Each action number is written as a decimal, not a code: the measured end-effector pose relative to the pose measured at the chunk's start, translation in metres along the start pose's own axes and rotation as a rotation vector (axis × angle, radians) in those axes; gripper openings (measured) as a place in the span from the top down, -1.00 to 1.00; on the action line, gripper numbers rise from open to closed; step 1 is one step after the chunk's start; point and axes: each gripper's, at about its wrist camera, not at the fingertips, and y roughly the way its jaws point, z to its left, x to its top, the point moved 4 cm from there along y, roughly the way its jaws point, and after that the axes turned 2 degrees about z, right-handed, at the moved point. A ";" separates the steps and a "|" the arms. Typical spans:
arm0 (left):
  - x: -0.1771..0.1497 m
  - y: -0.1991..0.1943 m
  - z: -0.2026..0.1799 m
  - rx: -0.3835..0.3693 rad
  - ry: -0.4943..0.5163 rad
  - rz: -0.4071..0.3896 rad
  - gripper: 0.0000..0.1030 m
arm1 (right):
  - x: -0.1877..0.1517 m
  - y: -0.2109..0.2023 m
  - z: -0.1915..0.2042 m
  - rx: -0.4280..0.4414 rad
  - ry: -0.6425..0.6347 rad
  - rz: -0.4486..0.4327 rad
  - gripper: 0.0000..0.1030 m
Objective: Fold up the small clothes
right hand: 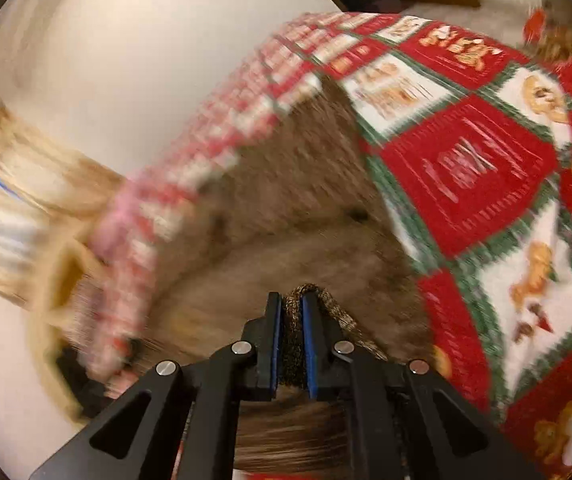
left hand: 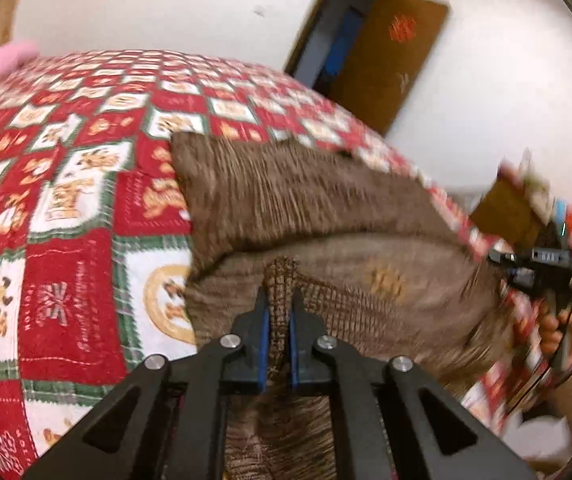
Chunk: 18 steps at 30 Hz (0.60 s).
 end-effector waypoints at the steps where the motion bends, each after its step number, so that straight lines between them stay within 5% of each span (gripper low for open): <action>1: 0.001 -0.002 0.003 -0.012 -0.028 -0.008 0.85 | 0.009 -0.010 -0.002 0.053 0.043 -0.053 0.73; 2: 0.003 -0.001 0.007 -0.016 -0.050 -0.010 0.85 | 0.016 -0.020 -0.005 0.064 0.069 -0.103 0.58; 4: 0.000 0.006 0.011 0.007 -0.053 0.005 0.85 | 0.021 -0.031 -0.007 -0.010 0.039 -0.144 -0.43; 8: -0.013 0.023 0.014 0.028 -0.061 0.047 0.85 | 0.005 -0.031 0.003 -0.109 -0.147 -0.085 -0.45; 14: -0.016 0.020 0.021 0.002 -0.103 0.034 0.84 | -0.035 0.013 0.034 -0.400 -0.651 0.072 -0.24; 18: -0.017 0.019 0.020 0.005 -0.100 0.027 0.83 | -0.032 0.040 0.029 -0.443 -0.743 0.117 -0.10</action>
